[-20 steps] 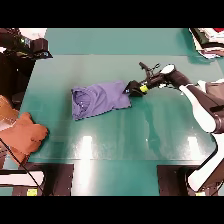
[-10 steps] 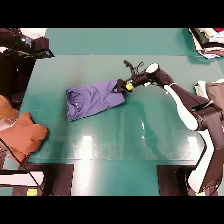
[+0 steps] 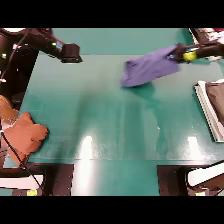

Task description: Fold the shirts.

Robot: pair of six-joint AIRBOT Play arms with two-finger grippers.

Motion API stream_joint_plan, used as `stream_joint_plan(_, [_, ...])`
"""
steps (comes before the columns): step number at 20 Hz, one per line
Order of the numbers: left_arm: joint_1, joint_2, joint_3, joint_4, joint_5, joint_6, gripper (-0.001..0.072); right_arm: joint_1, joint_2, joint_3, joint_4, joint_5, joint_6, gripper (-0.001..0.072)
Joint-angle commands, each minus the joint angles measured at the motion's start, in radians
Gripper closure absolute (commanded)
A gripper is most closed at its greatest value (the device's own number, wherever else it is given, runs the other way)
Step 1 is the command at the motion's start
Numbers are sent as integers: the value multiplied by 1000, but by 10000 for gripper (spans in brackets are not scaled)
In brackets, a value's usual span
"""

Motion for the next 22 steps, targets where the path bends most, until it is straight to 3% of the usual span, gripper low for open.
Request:
stream_joint_plan(1, [-92, 0, 0, -1, 83, 2, 684, -253, 98, 3, -146, 50, 11, 694])
stream_joint_plan(7, [-163, 0, 0, -2, 167, 2, 684, -518, 100, -23, -136, 45, 10, 694])
stream_joint_plan(14, [-163, 0, 0, -2, 193, 2, 684, -577, 203, -22, -6, -63, -40, 694])
stream_joint_plan(17, [-163, 0, 0, -2, 193, 3, 683, -589, 284, -23, -73, -90, -45, 695])
stream_joint_plan(22, [-163, 0, 0, -2, 189, 23, 684, -685, 348, -23, -198, 51, -2, 695])
